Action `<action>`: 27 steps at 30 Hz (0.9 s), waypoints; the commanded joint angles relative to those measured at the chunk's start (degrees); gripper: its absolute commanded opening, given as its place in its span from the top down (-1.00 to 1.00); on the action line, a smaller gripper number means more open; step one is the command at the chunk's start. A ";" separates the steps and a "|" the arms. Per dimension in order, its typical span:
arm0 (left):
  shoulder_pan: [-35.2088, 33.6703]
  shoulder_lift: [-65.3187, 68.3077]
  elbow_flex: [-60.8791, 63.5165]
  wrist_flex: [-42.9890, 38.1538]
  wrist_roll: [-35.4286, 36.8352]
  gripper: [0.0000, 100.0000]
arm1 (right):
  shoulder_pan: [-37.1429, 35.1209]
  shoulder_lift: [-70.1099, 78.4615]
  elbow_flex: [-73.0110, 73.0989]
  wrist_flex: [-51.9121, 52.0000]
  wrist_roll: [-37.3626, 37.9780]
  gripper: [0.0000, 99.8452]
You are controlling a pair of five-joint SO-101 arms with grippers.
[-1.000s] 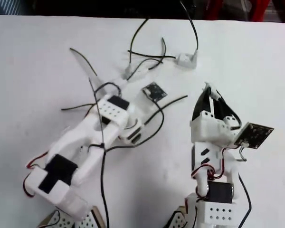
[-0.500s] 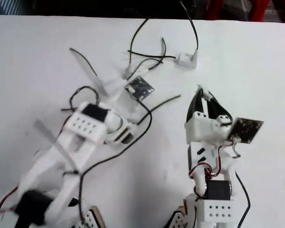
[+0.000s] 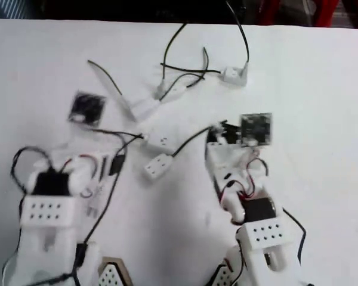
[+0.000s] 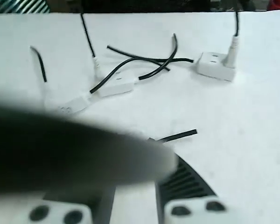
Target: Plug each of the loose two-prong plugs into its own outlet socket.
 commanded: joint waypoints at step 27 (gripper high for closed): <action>-19.12 -14.99 24.35 -16.70 -7.56 0.42 | -24.66 34.51 -18.46 0.66 16.35 0.97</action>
